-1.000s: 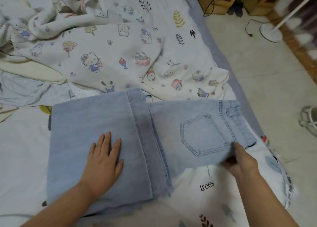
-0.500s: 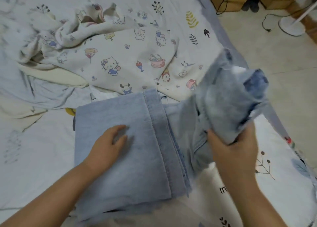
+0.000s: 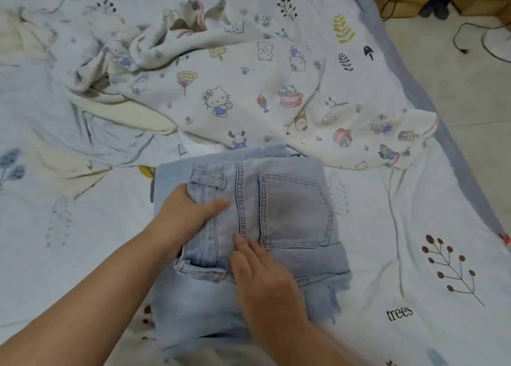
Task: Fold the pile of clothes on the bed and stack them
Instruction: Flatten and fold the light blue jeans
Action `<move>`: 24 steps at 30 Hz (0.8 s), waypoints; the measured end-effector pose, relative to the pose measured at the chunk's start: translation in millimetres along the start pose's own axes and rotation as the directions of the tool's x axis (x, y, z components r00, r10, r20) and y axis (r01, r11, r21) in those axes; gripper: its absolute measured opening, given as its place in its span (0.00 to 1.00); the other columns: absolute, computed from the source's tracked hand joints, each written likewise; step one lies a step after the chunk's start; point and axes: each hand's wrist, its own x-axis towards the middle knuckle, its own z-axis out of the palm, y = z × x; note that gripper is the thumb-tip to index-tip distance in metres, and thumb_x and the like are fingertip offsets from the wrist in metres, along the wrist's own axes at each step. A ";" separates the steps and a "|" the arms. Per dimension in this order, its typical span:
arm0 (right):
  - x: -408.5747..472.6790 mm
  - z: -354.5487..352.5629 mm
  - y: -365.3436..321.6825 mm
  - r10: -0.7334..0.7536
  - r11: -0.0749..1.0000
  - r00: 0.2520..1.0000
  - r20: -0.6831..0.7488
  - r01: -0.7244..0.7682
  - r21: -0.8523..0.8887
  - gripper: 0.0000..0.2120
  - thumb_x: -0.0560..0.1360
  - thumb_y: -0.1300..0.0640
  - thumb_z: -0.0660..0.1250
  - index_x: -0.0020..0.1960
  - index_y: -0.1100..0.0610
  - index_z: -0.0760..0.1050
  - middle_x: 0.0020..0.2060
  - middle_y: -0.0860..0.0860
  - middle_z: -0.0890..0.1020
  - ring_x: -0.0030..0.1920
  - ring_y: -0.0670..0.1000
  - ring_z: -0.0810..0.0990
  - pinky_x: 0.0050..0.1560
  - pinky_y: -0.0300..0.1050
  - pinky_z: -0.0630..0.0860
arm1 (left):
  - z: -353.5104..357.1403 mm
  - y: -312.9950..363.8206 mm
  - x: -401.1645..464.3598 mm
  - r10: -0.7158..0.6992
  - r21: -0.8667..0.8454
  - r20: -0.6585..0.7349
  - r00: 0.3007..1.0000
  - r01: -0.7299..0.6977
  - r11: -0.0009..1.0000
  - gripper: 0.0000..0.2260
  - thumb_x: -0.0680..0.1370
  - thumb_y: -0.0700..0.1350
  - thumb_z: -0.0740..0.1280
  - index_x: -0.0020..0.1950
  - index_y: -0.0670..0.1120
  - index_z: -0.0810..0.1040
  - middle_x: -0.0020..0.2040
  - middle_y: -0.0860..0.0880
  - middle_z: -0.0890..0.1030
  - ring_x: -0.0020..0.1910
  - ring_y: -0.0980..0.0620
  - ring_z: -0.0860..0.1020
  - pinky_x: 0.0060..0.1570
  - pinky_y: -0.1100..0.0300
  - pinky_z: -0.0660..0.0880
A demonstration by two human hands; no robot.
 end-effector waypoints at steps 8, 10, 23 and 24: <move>-42.7 -24.5 70.5 0.185 0.957 0.930 0.317 -0.097 -0.275 0.23 0.66 0.63 0.53 0.53 0.61 0.82 0.52 0.60 0.82 0.51 0.62 0.82 0.50 0.54 0.78 | -35.1 -32.9 10.7 0.089 0.138 -0.184 0.979 -0.064 0.988 0.16 0.68 0.39 0.75 0.50 0.52 0.75 0.48 0.51 0.81 0.46 0.51 0.80 0.43 0.55 0.76; -52.1 -29.6 79.1 0.170 0.964 0.924 0.343 -0.083 -0.254 0.22 0.68 0.65 0.54 0.54 0.61 0.81 0.53 0.58 0.83 0.51 0.60 0.82 0.59 0.49 0.71 | -37.0 -54.4 7.9 0.027 0.156 -0.202 0.979 0.005 0.988 0.16 0.68 0.37 0.74 0.51 0.51 0.76 0.50 0.49 0.82 0.46 0.49 0.80 0.43 0.55 0.75; -79.5 -49.5 133.2 0.429 0.830 0.698 0.574 -0.555 0.054 0.33 0.70 0.64 0.65 0.71 0.44 0.62 0.64 0.42 0.71 0.64 0.41 0.67 0.58 0.22 0.55 | 38.4 -4.7 39.9 0.599 0.894 0.113 0.793 -0.345 0.287 0.22 0.72 0.51 0.63 0.63 0.44 0.74 0.65 0.40 0.71 0.67 0.41 0.66 0.66 0.40 0.55; -79.2 -48.2 135.8 0.419 0.843 0.691 0.589 -0.537 0.032 0.32 0.70 0.63 0.66 0.71 0.46 0.64 0.61 0.44 0.75 0.61 0.44 0.70 0.54 0.26 0.59 | 51.8 -0.5 47.2 0.590 0.889 0.176 0.788 -0.384 0.249 0.18 0.75 0.51 0.62 0.63 0.45 0.74 0.65 0.43 0.72 0.66 0.43 0.66 0.68 0.42 0.54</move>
